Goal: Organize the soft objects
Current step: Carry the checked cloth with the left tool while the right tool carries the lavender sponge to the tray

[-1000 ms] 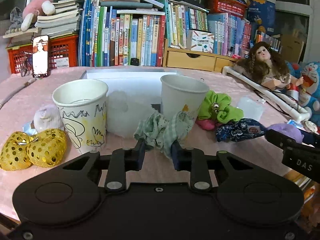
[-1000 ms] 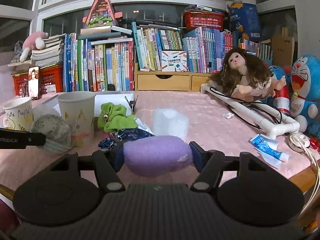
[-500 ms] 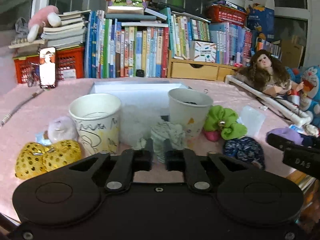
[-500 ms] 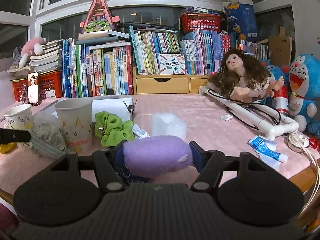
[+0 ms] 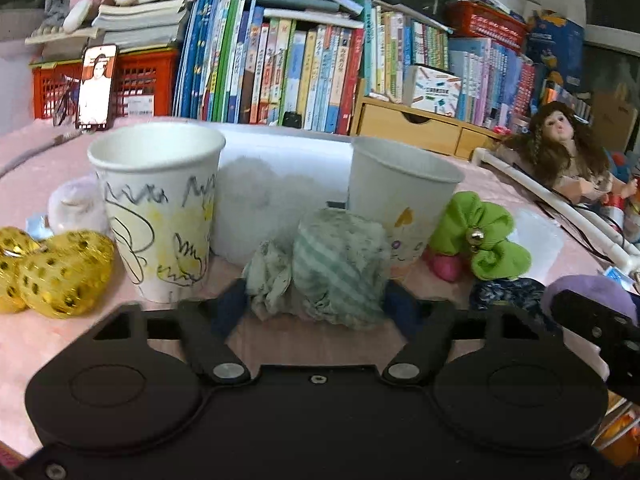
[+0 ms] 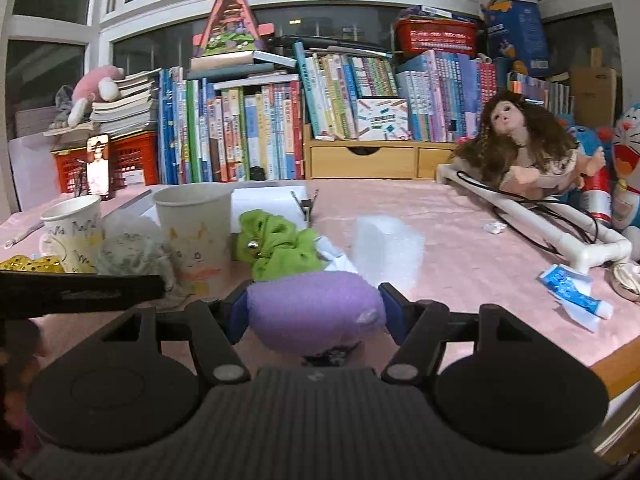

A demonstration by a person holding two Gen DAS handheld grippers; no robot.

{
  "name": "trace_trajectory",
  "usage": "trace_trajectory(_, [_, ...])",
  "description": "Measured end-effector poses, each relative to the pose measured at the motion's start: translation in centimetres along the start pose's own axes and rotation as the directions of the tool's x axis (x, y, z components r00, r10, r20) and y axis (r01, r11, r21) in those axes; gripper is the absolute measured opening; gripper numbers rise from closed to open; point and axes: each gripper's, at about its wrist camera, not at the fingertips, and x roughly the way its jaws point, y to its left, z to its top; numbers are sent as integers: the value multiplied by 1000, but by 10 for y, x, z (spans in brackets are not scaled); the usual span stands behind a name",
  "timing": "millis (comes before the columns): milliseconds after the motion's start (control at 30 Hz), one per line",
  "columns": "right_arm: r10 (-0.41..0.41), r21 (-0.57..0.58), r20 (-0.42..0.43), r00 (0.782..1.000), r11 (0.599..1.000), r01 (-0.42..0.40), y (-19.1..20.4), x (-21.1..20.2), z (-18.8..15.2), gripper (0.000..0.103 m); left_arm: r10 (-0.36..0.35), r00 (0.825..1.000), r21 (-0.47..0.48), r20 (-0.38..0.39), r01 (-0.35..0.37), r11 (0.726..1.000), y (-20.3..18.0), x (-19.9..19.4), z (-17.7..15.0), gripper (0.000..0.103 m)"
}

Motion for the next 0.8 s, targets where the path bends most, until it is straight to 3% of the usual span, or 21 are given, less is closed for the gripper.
trace_trajectory(100, [14, -1, -3, 1000, 1000, -14, 3, 1, 0, 68, -4, 1000, -11, -9, 4, 1000, 3, -1, 0, 44])
trace_trajectory(200, [23, -4, -5, 1000, 1000, -23, 5, 3, 0, 68, -12, 1000, -18, -5, 12, 1000, 5, -10, 3, 41])
trace_trajectory(533, [32, -11, -11, 999, 999, -33, 8, 5, 0, 68, -35, 993, 81, 116, 26, 996, -8, -51, 26, 39])
trace_trajectory(800, [48, 4, -3, 999, 999, -48, 4, 6, 7, 68, -69, 992, 70, 103, 62, 996, -4, -68, 45, 39])
